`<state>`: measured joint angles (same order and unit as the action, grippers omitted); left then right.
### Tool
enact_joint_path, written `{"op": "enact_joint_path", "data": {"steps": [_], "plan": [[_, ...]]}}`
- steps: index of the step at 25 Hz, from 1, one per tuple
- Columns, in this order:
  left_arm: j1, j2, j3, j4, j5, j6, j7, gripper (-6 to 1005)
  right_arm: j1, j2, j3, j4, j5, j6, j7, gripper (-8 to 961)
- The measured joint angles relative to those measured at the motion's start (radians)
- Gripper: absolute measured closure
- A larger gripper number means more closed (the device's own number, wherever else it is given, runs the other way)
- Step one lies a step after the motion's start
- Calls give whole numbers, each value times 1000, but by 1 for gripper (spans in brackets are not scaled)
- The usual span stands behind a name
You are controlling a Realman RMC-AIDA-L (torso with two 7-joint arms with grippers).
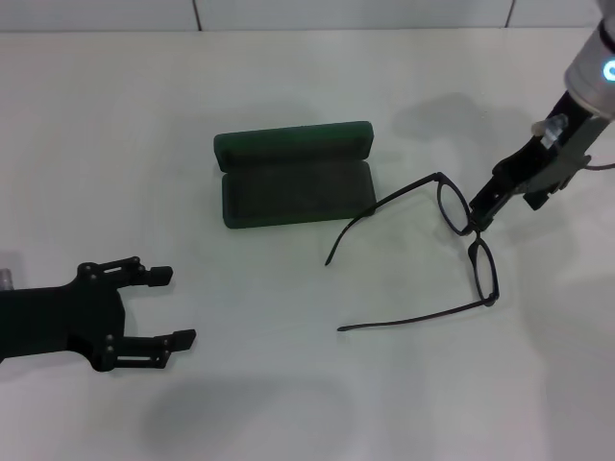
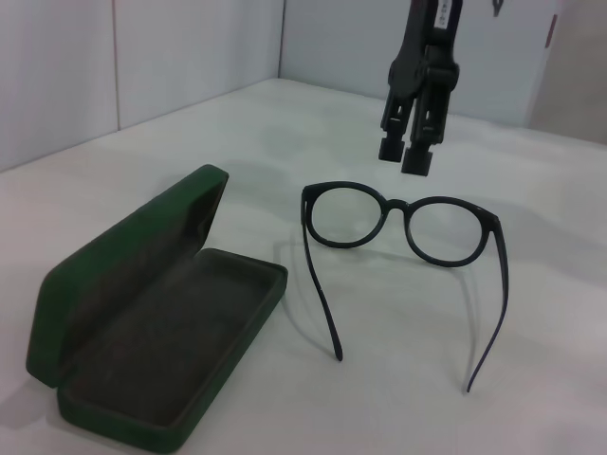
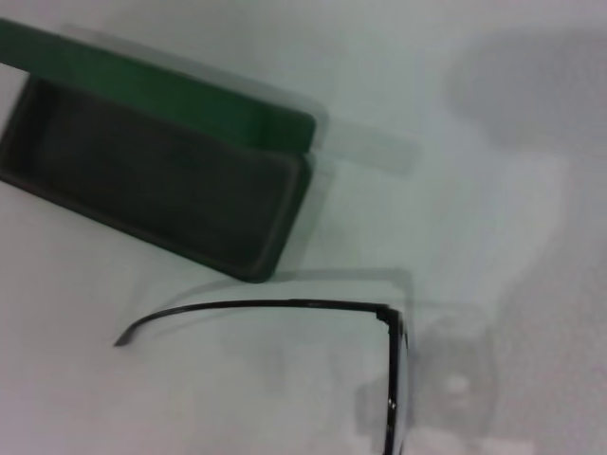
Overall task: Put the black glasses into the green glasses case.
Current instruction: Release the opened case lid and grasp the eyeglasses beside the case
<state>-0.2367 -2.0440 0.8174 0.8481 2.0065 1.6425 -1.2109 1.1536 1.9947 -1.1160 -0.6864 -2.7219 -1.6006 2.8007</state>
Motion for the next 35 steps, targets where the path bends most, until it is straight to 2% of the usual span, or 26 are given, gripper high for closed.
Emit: {"op": "enact_joint_path", "data": {"steps": [5, 9, 19, 33, 35], "plan": [[2, 0, -1, 0, 0, -2, 0, 126, 14, 24, -11, 26, -21, 50, 25, 114], [2, -2, -1, 0, 1, -12, 1, 127, 29, 33, -17, 78, -1, 95, 27, 114], [1, -6, -1, 0, 21, -27, 1, 129, 27, 33, -87, 118, 109, 130, 28, 114], [-7, -7, -1, -7, 21, -32, 1, 131, 16, 33, -105, 124, 108, 131, 33, 115], [-9, -7, -1, -13, 21, -39, 2, 132, 17, 33, -129, 119, 108, 129, 38, 180]]}}
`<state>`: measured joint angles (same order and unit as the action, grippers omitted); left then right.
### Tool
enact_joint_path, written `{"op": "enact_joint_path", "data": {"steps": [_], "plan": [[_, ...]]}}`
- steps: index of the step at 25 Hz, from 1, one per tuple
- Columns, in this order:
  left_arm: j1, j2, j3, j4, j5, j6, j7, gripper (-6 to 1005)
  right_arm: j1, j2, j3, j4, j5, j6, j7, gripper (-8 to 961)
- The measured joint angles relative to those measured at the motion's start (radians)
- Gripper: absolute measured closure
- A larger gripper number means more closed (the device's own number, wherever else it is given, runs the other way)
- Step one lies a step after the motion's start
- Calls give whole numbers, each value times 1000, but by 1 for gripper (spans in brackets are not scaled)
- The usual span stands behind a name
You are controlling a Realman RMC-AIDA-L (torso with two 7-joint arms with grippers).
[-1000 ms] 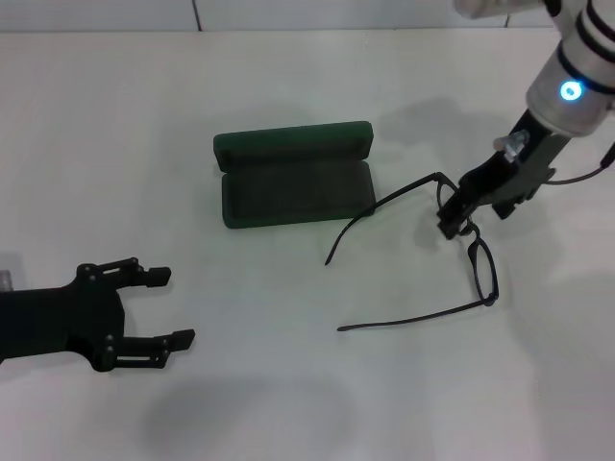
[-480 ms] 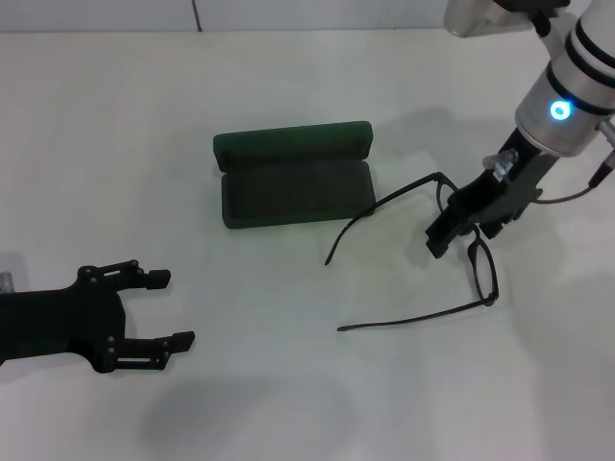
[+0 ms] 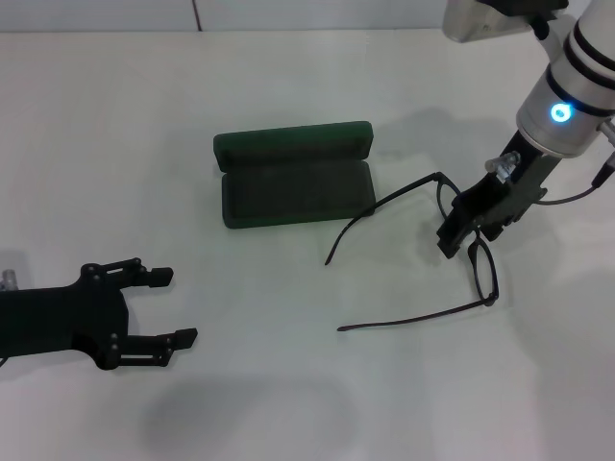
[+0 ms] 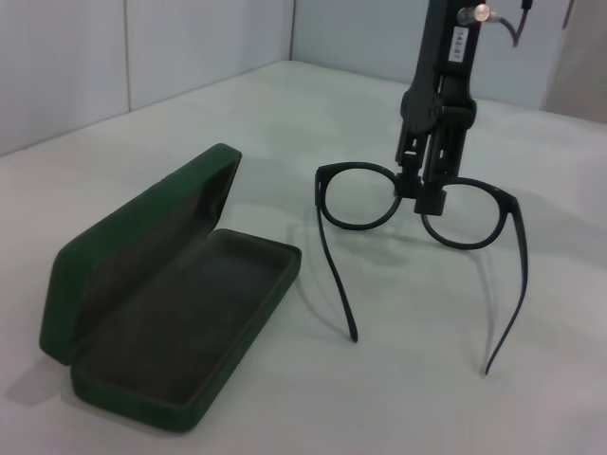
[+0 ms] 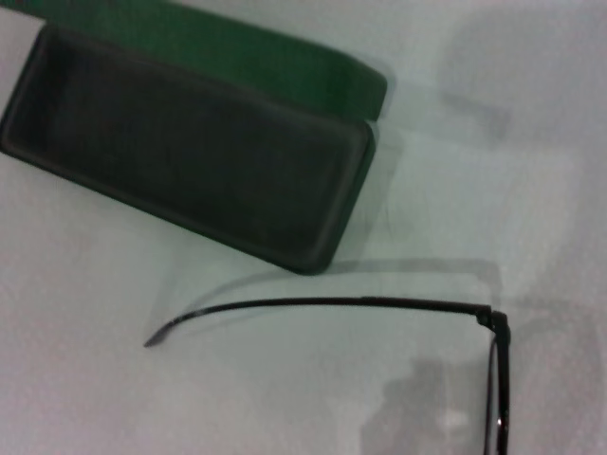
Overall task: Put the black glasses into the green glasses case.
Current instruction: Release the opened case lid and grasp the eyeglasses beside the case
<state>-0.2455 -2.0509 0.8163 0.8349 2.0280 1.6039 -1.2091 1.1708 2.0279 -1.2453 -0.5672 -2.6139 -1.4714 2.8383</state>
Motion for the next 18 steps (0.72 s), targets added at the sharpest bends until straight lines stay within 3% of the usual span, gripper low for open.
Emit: {"op": "enact_joint_path", "data": {"steps": [9, 18], "plan": [[-2, 0, 5, -1, 1, -4, 0, 136, 2, 0, -24, 3, 1, 2, 2, 535], [-3, 0, 6, -6, 2, -13, 0, 137, 2, -2, -25, -1, -7, -1, 3, 727]]}}
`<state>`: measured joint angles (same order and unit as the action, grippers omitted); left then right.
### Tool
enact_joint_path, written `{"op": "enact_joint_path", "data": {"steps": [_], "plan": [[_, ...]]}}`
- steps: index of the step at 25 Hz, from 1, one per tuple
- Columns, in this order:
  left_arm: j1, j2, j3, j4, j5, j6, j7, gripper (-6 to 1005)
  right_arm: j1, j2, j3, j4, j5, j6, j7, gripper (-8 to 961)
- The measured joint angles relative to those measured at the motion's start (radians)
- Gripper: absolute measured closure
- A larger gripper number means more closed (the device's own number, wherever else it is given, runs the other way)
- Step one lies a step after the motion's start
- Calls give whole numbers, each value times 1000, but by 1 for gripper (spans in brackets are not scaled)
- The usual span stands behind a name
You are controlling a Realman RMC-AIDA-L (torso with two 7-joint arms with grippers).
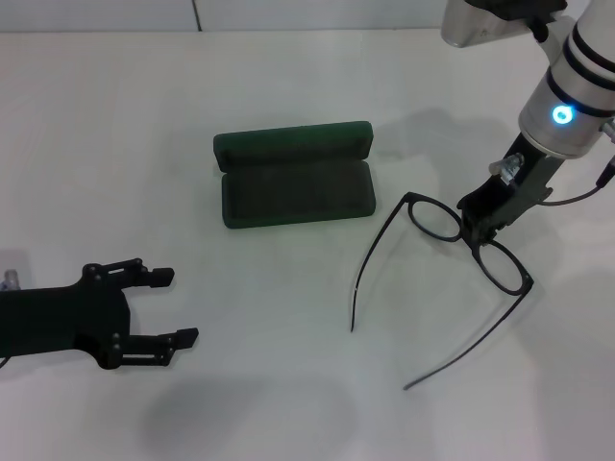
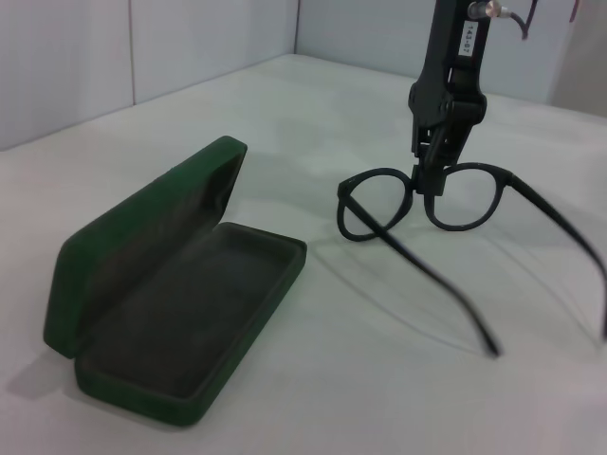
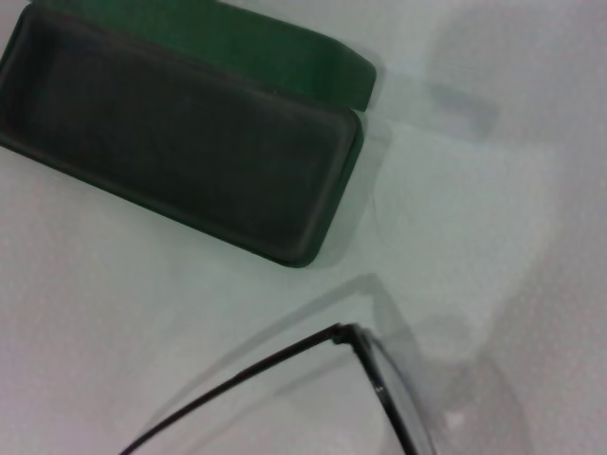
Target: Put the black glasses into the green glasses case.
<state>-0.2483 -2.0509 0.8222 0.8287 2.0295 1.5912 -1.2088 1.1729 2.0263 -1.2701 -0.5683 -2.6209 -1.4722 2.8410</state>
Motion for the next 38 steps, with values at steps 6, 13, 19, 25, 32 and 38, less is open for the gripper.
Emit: {"op": "enact_joint_path", "data": {"steps": [6, 13, 19, 25, 32, 38], "plan": [[-2, 0, 0, -6, 1, -1, 0, 138, -1, -3, -14, -2, -8, -1, 0, 843], [-2, 0, 0, -6, 2, -1, 0, 138, -8, -3, -56, -35, -29, -5, -5, 891], [-2, 0, 0, -6, 2, 0, 0, 138, -5, -3, -142, -68, -32, -9, -10, 904], [-2, 0, 0, -6, 2, 0, -7, 137, -46, -4, -157, -179, -31, -34, -32, 909], [-1, 0, 0, -17, 1, 11, -13, 138, -87, -5, -73, -260, -13, -108, -108, 914], [1, 0, 1, -19, 1, 37, -40, 138, -111, -8, 17, -288, 41, -168, -176, 914]]}}
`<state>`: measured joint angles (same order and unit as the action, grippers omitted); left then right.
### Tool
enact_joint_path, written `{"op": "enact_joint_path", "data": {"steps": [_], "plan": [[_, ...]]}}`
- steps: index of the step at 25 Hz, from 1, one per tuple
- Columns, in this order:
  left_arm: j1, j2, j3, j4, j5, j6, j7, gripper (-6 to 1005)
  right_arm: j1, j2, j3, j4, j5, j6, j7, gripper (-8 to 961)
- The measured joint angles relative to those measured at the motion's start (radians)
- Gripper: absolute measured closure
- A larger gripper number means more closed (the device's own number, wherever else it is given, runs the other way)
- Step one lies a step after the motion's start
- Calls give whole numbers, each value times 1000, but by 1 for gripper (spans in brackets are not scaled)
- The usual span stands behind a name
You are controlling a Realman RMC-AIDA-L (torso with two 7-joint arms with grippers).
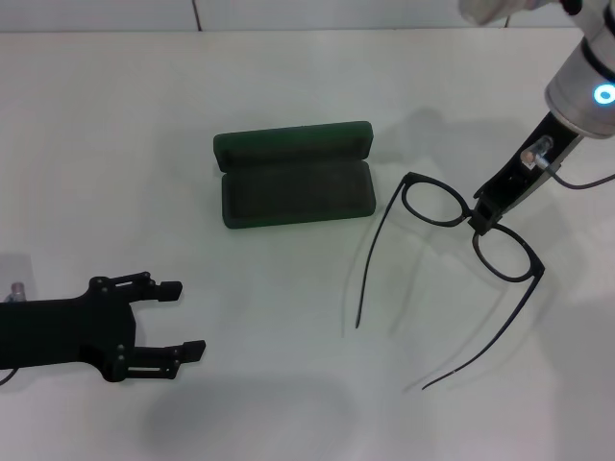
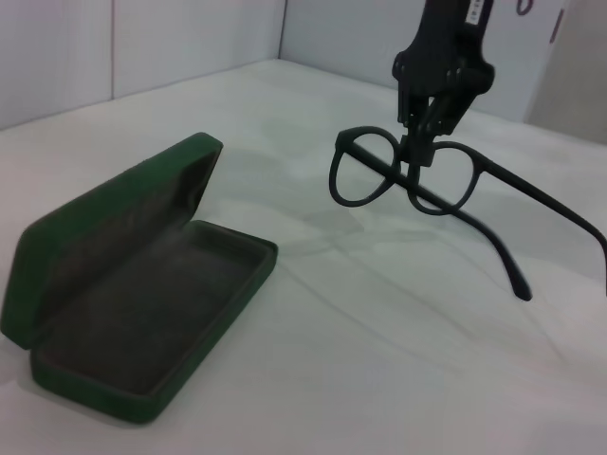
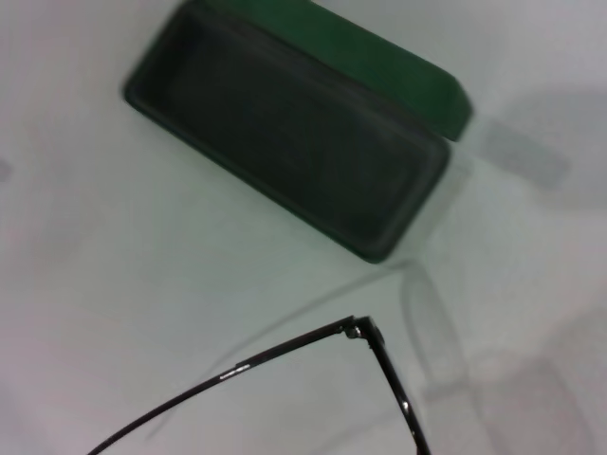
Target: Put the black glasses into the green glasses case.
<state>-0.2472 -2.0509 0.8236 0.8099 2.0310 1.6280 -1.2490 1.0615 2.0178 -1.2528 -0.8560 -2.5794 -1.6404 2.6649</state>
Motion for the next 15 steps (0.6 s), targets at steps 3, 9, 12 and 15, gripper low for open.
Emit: {"op": "enact_joint_path", "data": {"steps": [3, 9, 12, 15], "plan": [[-1, 0, 0, 0, 0, 6, -23, 138, -3, 0, 58, -7, 9, -30, -33, 914], [-5, -2, -2, -3, -1, 22, -26, 137, -69, -3, 160, -63, 103, -8, -133, 914], [-13, -7, -4, -17, -1, 19, -27, 137, -97, -3, 174, -81, 141, 26, -174, 914], [-27, -7, -6, -45, -1, 16, -30, 137, -142, -1, 175, -112, 196, 85, -221, 914]]}}
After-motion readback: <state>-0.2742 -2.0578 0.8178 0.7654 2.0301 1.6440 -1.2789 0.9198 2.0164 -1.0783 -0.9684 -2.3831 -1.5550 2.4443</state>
